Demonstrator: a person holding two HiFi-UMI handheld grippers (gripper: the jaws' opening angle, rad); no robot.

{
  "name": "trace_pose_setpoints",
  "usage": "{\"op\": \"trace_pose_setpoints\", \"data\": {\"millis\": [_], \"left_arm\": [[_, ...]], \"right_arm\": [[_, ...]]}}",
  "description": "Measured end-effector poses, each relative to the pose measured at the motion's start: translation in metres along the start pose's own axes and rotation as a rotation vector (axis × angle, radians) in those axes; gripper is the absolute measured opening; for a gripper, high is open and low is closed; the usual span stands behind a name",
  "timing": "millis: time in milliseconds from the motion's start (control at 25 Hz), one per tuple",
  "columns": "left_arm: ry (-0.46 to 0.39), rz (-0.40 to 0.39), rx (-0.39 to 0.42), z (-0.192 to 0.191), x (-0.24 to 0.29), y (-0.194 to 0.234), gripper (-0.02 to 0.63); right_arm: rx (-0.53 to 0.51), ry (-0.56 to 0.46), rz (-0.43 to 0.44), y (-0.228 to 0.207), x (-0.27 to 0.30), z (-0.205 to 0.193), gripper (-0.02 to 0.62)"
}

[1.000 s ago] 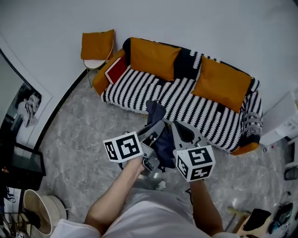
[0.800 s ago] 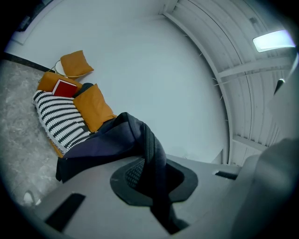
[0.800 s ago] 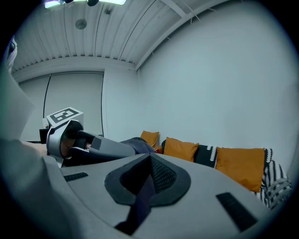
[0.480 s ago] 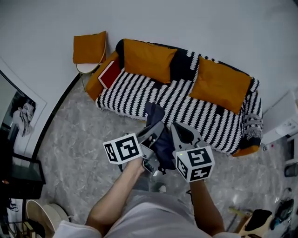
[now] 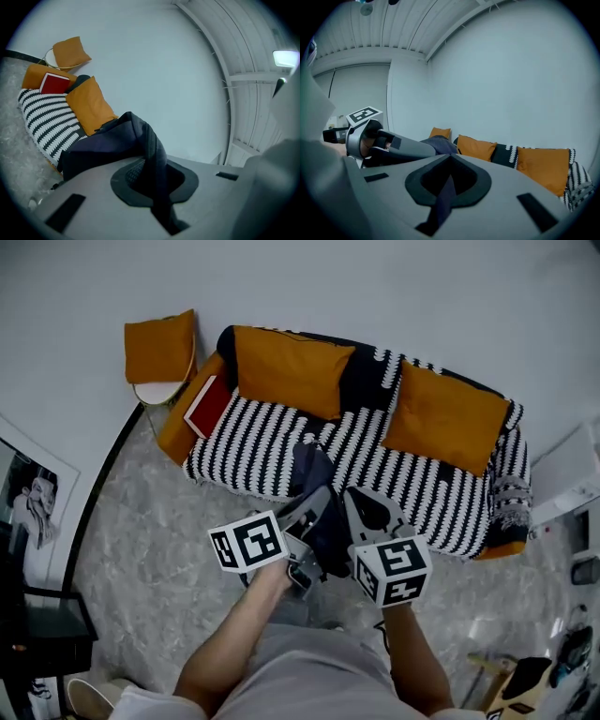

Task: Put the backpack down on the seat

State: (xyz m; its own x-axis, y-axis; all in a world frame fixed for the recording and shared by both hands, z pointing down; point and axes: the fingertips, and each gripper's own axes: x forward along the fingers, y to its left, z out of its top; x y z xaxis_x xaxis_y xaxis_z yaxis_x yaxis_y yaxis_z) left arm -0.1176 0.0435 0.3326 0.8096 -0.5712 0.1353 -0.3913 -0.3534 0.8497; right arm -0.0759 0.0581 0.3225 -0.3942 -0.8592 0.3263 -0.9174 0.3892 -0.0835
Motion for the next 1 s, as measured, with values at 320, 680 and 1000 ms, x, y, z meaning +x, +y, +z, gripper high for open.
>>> {"op": "trace_pose_setpoints", "data": {"millis": [320, 680, 1000], "left_arm": [[0.070, -0.037, 0.015, 0.065, 0.023, 0.035, 0.021], [0.162, -0.089, 0.037, 0.098, 0.048, 0.058, 0.021], [0.241, -0.112, 0.049, 0.097, 0.096, 0.065, 0.021]], "right_arm": [[0.018, -0.004, -0.084, -0.005, 0.068, 0.028, 0.002], [0.037, -0.014, -0.182, -0.019, 0.105, 0.040, 0.002], [0.084, -0.012, -0.244, -0.061, 0.119, 0.032, 0.002]]}}
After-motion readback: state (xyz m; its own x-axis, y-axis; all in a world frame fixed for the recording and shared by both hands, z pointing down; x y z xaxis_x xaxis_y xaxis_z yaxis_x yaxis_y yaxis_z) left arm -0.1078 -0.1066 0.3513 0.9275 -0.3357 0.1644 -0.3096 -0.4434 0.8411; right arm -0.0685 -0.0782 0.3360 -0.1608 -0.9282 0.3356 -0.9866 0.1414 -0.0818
